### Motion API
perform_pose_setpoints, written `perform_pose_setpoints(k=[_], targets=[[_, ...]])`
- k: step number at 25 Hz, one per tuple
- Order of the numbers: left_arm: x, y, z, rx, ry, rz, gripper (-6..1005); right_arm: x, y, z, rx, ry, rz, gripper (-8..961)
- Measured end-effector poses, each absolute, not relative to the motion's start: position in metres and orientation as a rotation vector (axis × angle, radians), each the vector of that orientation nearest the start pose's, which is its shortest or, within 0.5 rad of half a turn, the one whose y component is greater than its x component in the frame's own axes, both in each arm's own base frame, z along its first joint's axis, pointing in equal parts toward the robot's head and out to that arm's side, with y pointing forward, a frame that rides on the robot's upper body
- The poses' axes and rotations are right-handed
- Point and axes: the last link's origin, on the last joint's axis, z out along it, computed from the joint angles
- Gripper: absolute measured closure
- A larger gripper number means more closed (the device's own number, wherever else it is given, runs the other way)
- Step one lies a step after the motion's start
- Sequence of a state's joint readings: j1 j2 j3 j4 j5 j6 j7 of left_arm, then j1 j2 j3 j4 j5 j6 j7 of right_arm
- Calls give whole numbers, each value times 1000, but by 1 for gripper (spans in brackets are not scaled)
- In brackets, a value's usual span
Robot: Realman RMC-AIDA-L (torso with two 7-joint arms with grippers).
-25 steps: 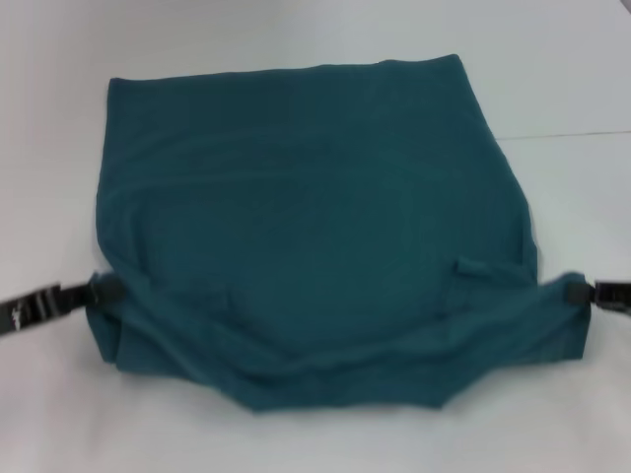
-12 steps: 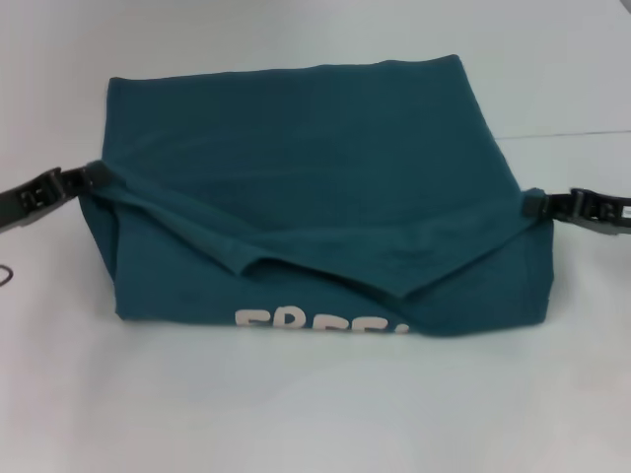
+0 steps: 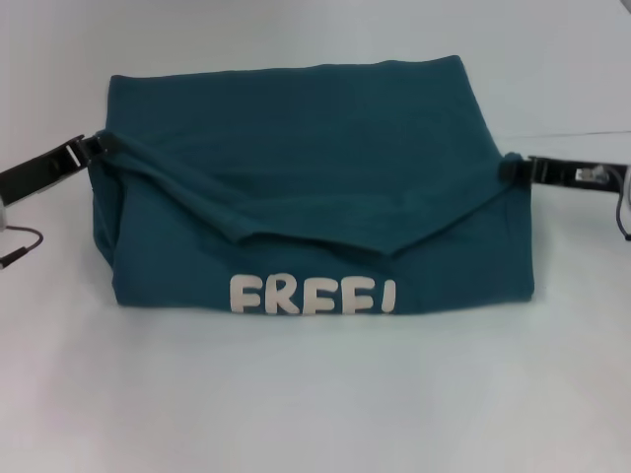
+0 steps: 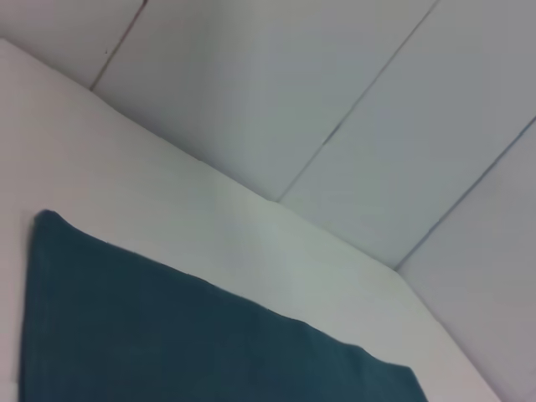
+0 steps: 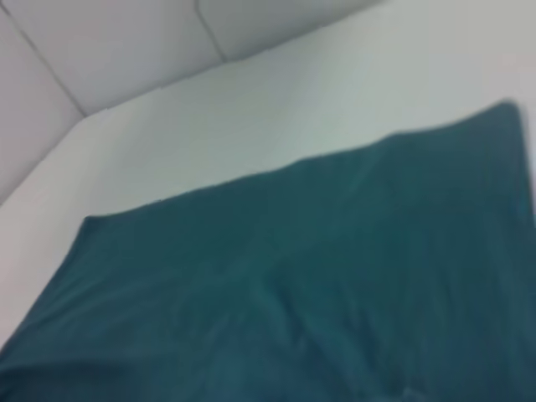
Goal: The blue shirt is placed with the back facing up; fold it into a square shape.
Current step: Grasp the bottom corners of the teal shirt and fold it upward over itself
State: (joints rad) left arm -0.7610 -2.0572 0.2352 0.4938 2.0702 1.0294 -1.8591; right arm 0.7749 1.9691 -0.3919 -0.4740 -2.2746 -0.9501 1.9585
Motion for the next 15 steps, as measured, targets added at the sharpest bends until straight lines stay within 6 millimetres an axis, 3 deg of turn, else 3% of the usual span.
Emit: perform_pose_setpoints(k=[11, 15], targets=[[-268, 454, 47, -1784, -1285, -910, 932, 284, 468, 66, -1917, 1179, 459, 878], [-267, 458, 40, -1741, -1270, -898, 931, 282, 475, 62, -1897, 1149, 429, 877]])
